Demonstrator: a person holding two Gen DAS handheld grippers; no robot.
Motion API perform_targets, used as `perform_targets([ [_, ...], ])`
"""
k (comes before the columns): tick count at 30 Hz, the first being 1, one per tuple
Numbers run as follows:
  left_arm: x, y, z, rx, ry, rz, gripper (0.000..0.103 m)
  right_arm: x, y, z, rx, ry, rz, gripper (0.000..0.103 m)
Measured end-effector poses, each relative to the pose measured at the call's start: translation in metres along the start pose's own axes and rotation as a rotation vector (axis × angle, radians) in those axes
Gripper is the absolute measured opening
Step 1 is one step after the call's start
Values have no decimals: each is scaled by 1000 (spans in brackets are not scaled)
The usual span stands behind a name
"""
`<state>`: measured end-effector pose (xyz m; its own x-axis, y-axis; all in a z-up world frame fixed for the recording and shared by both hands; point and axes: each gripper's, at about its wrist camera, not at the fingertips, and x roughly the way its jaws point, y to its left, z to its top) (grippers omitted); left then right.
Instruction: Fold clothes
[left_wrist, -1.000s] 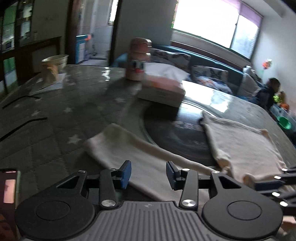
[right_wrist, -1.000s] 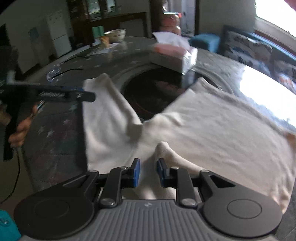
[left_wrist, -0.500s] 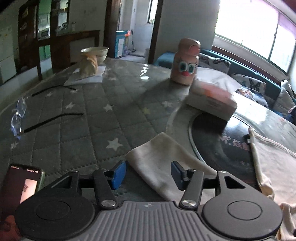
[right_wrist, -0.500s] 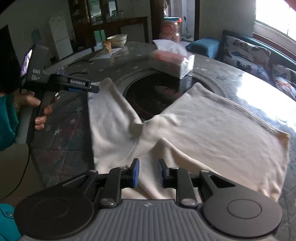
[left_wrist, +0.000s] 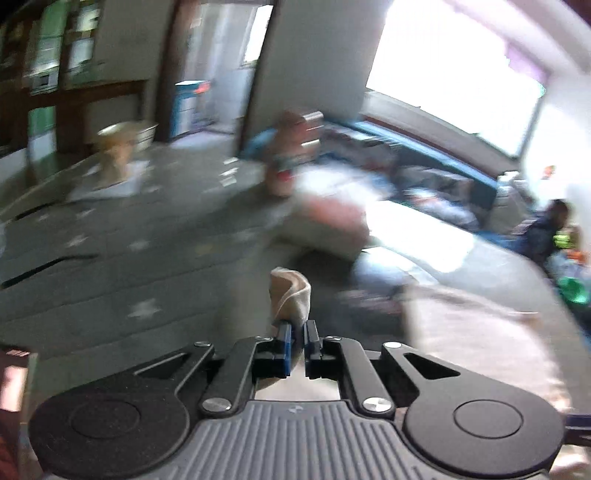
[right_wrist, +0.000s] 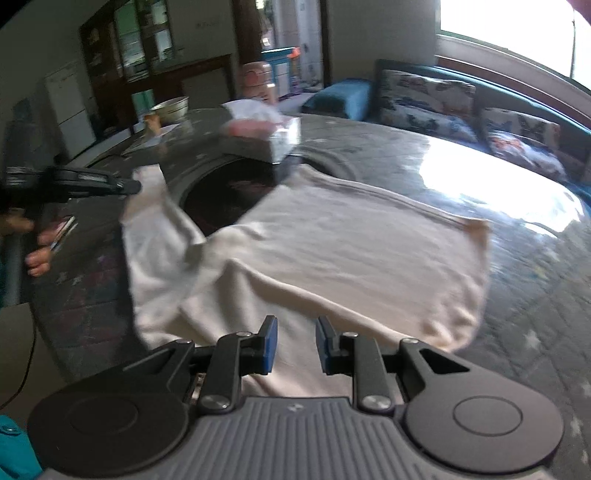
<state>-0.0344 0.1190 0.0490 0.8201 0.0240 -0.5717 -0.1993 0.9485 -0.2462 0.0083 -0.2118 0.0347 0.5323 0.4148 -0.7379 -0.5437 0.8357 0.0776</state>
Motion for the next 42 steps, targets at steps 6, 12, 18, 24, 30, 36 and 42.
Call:
perform_targets([
  [6, -37, -88, 1, 106, -24, -297, 6, -20, -31, -12, 86, -40, -59, 22],
  [12, -33, -166, -27, 222, 53, -526, 6, -34, -55, -26, 159, -55, -98, 22],
  [18, -19, -197, -68, 342, 201, -571, 24, -36, -63, -37, 191, -41, -90, 22],
  [24, -27, -156, -73, 382, 169, -466, 37, -22, -50, -36, 168, -12, -37, 22],
  [30, -28, -95, -64, 351, 138, -325, 49, 7, -37, -27, 149, 30, -10, 23],
  [36, -24, -58, -61, 299, 145, -265, 51, 27, -30, -24, 143, 61, -16, 26],
  [42, -24, -57, -61, 317, 147, -283, 51, 15, -18, -14, 82, 49, -48, 5],
])
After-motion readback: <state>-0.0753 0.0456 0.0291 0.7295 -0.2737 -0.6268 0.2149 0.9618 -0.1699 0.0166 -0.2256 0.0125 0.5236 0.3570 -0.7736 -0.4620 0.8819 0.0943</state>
